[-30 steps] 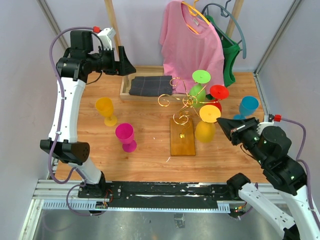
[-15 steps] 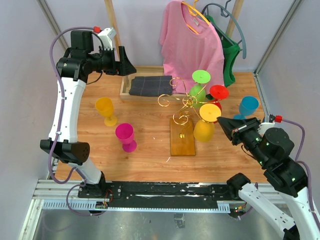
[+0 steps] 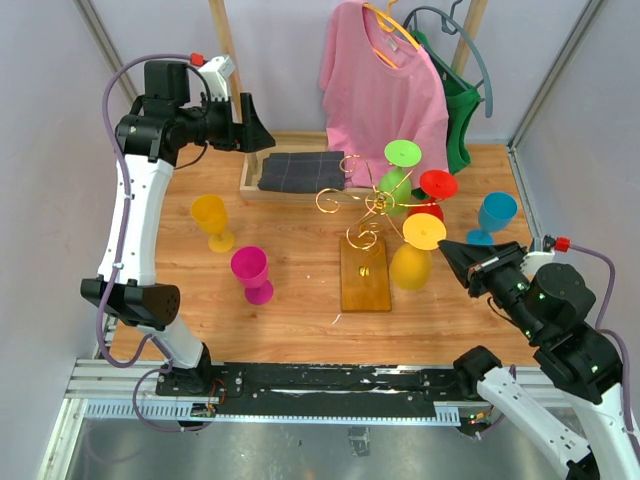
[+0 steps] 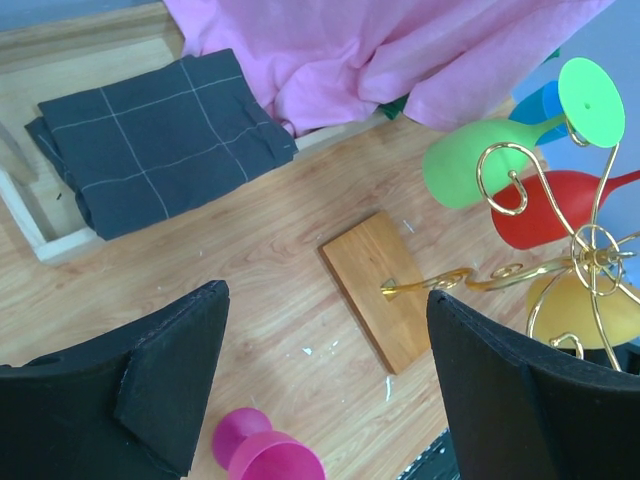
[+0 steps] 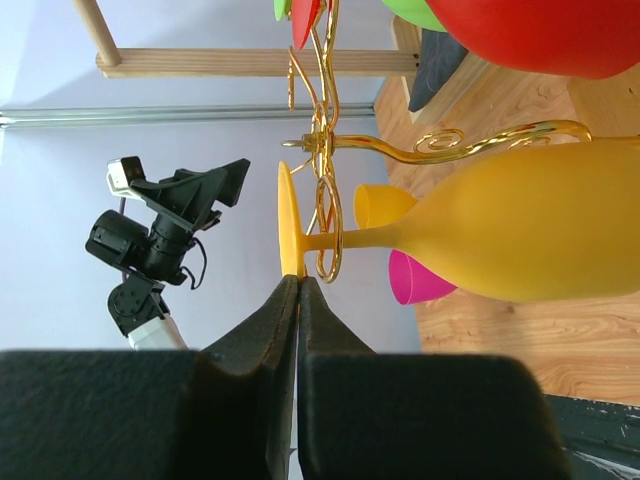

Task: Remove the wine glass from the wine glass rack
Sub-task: Pick up the wine glass from the wine rack, then place the wine glass at the center of the board.

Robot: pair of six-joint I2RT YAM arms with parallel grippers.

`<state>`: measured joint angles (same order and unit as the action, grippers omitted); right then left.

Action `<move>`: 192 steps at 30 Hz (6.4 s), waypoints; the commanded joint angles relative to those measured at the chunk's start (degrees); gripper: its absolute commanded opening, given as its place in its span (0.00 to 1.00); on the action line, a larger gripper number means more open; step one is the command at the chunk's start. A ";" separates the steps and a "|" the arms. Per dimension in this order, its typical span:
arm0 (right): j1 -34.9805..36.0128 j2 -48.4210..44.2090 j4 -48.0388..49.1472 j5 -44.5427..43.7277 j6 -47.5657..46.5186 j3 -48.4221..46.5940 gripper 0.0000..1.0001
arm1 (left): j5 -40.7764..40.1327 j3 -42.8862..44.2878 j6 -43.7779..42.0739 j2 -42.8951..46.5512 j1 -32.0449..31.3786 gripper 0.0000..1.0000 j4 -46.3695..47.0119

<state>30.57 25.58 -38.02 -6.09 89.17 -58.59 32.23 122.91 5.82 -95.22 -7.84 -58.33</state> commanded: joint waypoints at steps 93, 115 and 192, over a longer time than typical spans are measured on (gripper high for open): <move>-0.68 -2.99 -18.59 -10.36 -2.70 -15.24 0.01 | 0.05 3.70 0.59 -3.48 -1.66 0.85 1.14; -0.73 8.25 8.58 0.95 -12.37 -24.11 0.01 | -1.63 8.53 1.20 -5.27 -1.66 0.85 2.53; 1.52 51.22 92.21 20.69 2.49 -25.82 0.01 | 22.53 -17.97 85.75 -1.30 -1.55 0.96 105.51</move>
<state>30.81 76.69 48.58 14.90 90.48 -85.01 55.18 101.51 89.56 -95.94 -8.14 40.60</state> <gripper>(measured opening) 0.011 0.961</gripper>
